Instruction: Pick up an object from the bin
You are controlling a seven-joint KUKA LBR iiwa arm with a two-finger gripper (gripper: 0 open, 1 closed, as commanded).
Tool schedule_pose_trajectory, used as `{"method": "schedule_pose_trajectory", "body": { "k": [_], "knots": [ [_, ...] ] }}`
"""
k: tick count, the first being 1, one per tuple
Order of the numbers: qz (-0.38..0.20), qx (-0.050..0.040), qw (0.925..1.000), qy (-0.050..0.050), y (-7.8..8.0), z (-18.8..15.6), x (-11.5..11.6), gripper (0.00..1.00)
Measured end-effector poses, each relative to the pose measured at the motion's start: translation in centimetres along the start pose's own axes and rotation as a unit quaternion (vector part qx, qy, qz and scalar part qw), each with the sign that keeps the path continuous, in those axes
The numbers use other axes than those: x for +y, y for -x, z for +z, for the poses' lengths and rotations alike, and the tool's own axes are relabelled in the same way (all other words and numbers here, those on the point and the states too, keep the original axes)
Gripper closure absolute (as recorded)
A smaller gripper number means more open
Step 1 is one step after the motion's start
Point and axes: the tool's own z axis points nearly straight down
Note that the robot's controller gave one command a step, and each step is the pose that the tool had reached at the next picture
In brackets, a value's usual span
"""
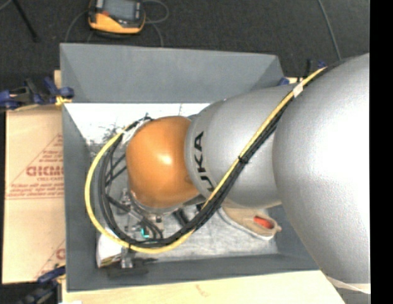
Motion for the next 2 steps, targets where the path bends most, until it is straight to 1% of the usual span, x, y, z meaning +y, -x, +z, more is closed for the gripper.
{"method": "schedule_pose_trajectory", "body": {
  "k": [1,2],
  "knots": [
    [0.002,-0.0038,1.0,0.001,0.2,-0.4,-0.1,0.0],
    [-0.061,-0.0071,0.9981,0.001,0.5,6.8,0.9,0.0]
  ]
}}
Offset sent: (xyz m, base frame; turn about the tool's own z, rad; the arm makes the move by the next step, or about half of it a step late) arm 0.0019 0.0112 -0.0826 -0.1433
